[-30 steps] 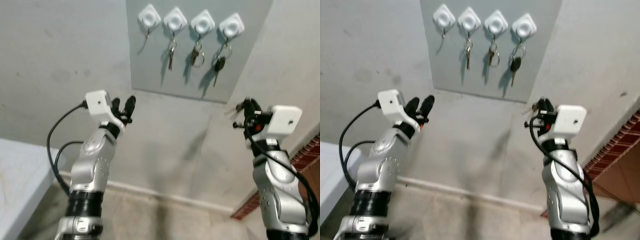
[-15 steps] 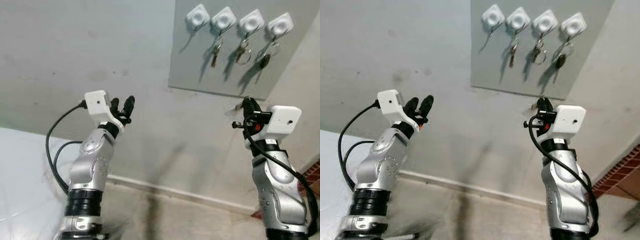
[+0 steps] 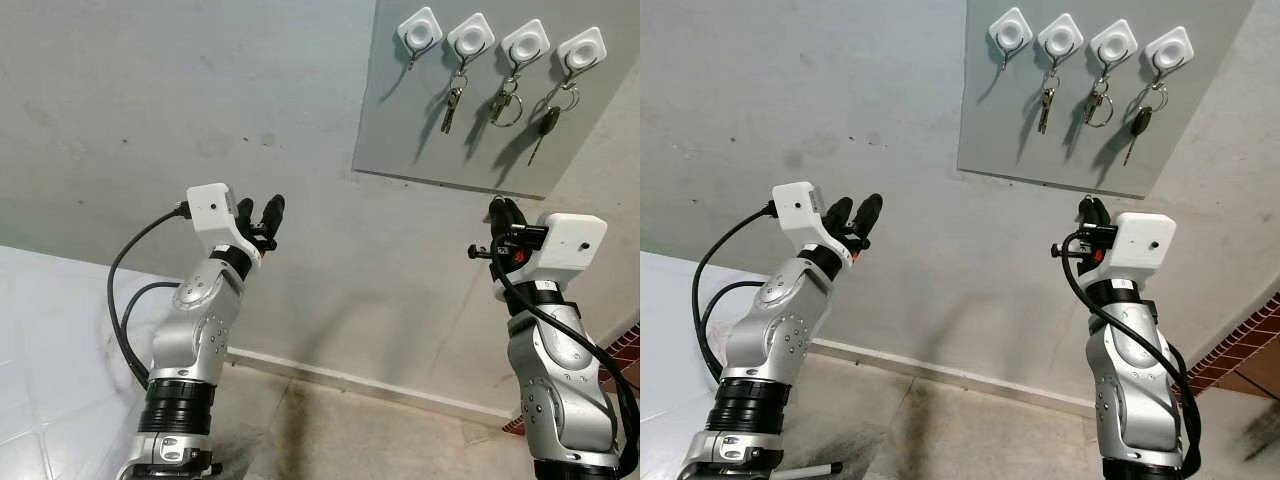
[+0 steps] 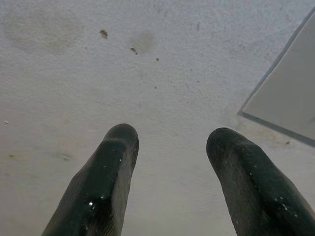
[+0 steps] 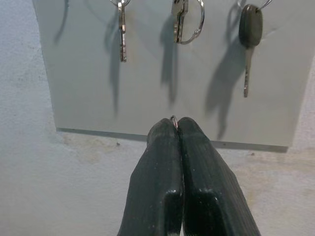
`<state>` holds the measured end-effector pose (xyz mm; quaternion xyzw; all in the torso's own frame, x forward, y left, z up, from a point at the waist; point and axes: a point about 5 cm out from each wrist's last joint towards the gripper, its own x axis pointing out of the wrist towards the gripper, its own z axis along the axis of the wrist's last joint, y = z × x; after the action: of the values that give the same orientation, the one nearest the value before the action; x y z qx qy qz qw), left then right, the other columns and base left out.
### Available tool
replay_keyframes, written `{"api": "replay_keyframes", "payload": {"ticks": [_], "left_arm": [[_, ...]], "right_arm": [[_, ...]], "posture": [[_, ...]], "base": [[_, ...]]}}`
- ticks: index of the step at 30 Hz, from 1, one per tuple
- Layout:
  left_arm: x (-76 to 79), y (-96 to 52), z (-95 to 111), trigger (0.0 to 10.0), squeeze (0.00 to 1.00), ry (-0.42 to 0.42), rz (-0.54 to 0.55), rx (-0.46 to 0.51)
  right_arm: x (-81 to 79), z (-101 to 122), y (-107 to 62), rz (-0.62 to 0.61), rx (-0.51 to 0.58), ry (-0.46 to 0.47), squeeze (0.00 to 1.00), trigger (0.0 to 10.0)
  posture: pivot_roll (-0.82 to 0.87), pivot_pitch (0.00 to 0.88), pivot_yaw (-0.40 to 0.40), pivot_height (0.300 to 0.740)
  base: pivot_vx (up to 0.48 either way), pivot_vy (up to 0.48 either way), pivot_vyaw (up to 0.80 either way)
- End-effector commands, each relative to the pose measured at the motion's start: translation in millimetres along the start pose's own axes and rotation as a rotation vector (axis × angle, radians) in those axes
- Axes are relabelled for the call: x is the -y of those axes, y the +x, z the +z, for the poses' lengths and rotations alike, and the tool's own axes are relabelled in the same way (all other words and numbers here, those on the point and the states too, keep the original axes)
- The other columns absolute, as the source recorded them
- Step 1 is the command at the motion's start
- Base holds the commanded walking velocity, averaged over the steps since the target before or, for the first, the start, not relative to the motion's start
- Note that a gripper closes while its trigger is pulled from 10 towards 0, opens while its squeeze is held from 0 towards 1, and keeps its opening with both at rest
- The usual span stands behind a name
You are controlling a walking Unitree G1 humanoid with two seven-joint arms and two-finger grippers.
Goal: Hang keys on a hook
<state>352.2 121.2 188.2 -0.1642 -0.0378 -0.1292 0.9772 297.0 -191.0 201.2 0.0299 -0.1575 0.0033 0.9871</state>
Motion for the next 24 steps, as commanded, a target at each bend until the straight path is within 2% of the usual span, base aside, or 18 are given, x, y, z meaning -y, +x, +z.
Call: {"api": "replay_keyframes", "payload": {"ticks": [1,4,7,10,14,15,20,24], "left_arm": [[6.9,2.7,4.9,10.0,0.0,0.04,-0.025,0.003],[17.6,6.5,9.3,10.0,0.0,0.055,-0.07,0.007],[29.5,13.2,19.5,10.0,0.0,0.082,-0.138,0.018],[32.0,15.7,24.5,10.0,0.0,0.1,-0.158,0.029],[39.8,23.3,40.8,10.0,0.0,0.124,-0.215,0.063],[39.8,23.3,40.8,10.0,0.0,0.124,-0.215,0.063],[50.9,25.1,46.8,10.0,0.0,0.147,-0.277,0.075],[57.7,25.0,48.6,10.0,0.0,0.158,-0.313,0.079]], "right_arm": [[-2.6,6.7,2.5,0.037,0.022,0.003,0.0,10.0],[-7.1,9.5,8.9,0.087,0.03,-0.001,0.0,10.0],[-10.2,15.9,23.5,0.143,0.048,-0.022,0.0,10.0],[-11.1,17.9,28.1,0.167,0.052,-0.023,0.0,10.0],[-17.0,22.8,45.3,0.247,0.056,-0.043,0.0,10.0],[-17.0,22.8,45.3,0.247,0.056,-0.043,0.0,10.0],[-32.3,23.7,59.0,0.351,0.049,-0.018,0.0,10.0],[-41.6,23.9,63.3,0.402,0.047,0.006,0.0,10.0]], "posture": [[0.01,0.112,0.009,0.74],[0.0,0.114,0.012,0.74],[0.0,0.116,0.013,0.74],[0.0,0.12,0.01,0.74],[0.0,0.125,0.006,0.74],[0.0,0.125,0.006,0.74],[0.0,0.127,0.002,0.74],[0.01,0.128,-0.002,0.74]], "base": [[0.0,0.0,0.0],[0.0,0.0,0.0],[0.0,0.0,0.0],[0.0,0.0,0.0],[0.0,0.0,0.0],[0.0,0.0,0.0],[0.0,0.0,0.0],[0.0,0.0,0.0]]}}
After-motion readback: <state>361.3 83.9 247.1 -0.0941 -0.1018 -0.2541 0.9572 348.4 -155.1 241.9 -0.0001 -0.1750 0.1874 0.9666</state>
